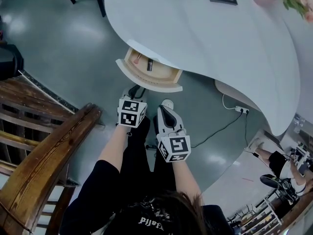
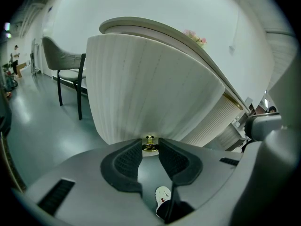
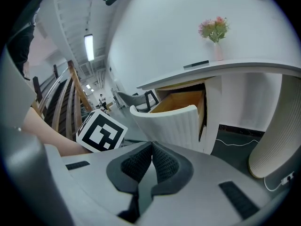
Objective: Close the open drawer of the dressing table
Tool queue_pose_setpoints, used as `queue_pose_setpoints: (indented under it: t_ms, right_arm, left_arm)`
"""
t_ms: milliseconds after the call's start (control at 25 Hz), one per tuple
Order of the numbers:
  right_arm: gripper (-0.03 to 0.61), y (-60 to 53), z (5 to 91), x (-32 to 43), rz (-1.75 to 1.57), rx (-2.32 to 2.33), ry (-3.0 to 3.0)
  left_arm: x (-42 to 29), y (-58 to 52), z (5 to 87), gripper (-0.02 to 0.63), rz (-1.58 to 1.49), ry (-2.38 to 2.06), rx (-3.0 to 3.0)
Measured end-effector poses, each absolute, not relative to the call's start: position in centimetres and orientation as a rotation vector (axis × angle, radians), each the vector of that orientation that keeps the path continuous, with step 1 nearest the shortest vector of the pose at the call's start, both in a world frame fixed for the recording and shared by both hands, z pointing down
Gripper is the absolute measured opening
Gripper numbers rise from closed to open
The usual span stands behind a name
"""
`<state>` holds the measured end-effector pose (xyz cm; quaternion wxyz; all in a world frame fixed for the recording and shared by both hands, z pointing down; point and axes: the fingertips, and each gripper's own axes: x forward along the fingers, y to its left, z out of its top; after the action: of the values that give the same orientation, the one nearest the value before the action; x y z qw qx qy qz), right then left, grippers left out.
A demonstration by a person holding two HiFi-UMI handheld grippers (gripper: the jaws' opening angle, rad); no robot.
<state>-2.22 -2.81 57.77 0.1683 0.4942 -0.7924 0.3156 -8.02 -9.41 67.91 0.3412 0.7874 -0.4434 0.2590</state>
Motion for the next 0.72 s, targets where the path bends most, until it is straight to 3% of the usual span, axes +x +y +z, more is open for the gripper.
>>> queue_pose_setpoints:
  t_ms: [720]
  right_arm:
    - [0.026,-4.7,58.3,0.1,0.923,1.493,-2.238]
  left_arm:
    - [-6.6,-12.6,67.8,0.123,0.633,-1.193,2.064]
